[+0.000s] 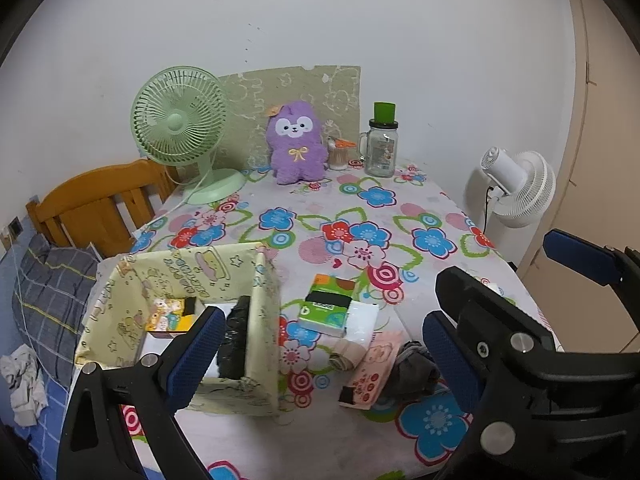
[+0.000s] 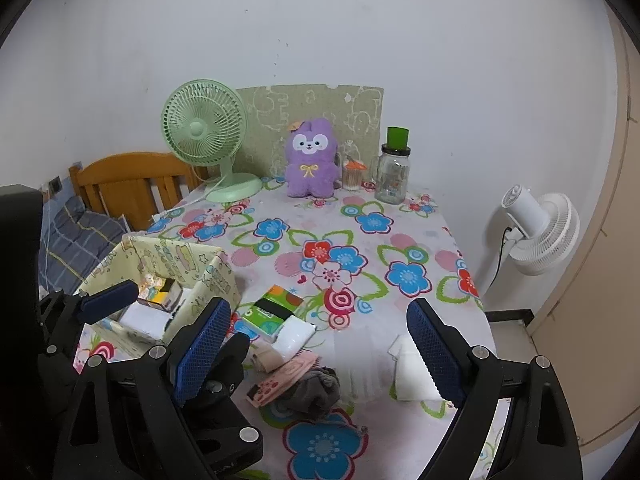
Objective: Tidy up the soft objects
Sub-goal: 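Open both tools and withdraw them from the fabric box, then move the right tool to the white towel while the left tool approaches the grey sock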
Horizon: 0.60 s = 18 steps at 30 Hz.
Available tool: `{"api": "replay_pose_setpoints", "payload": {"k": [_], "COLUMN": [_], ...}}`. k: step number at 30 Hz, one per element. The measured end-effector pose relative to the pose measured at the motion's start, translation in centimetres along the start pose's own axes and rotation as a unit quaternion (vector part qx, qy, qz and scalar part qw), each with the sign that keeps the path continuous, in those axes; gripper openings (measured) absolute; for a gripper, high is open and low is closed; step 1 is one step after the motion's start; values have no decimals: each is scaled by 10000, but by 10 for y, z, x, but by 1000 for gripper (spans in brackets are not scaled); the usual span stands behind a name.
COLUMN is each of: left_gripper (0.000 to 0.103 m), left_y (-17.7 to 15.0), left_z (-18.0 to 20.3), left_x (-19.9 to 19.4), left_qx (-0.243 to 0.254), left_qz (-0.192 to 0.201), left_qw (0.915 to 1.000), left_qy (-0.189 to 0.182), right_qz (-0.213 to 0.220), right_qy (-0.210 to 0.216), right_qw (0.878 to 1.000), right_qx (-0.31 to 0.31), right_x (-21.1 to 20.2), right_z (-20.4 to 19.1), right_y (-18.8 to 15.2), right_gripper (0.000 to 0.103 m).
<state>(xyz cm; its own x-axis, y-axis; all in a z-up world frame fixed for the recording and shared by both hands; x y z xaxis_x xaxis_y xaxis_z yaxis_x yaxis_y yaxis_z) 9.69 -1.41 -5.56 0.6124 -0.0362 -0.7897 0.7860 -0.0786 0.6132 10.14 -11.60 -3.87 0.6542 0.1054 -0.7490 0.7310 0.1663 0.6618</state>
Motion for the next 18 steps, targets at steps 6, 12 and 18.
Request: {"api": "replay_pose_setpoints", "payload": {"k": [6, 12, 18], "left_gripper": [99, 97, 93], "left_y": [0, 1, 2], "left_z": [14, 26, 35], "left_x": [12, 22, 33], "left_qx": [51, 109, 180], "left_qz": [-113, -177, -261], "left_qw": [9999, 9997, 9994], "left_qy": [-89, -118, -157], "right_qz": [-40, -121, -185], "right_qy": [-33, -97, -163], "right_qw": [10000, 9998, 9995], "right_qx": [53, 120, 208], "right_x": [9, 17, 26], "right_z": [14, 28, 42], "right_y": [-3, -7, -10], "right_gripper": [92, 92, 92]}}
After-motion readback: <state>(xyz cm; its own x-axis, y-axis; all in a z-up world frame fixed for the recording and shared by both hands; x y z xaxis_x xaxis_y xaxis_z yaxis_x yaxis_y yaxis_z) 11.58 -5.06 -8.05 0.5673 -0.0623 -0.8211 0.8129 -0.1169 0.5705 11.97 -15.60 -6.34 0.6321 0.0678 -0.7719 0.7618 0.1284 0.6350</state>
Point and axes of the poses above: each gripper's, at about its wrist camera, not at the fingertips, and x roughly the way its jaws point, z to its right, y to its top, the point moved 7 cm from there along x, roughly the way its jaws point, and after that the axes turned 13 degrees about -z, right-handed, at the moved point
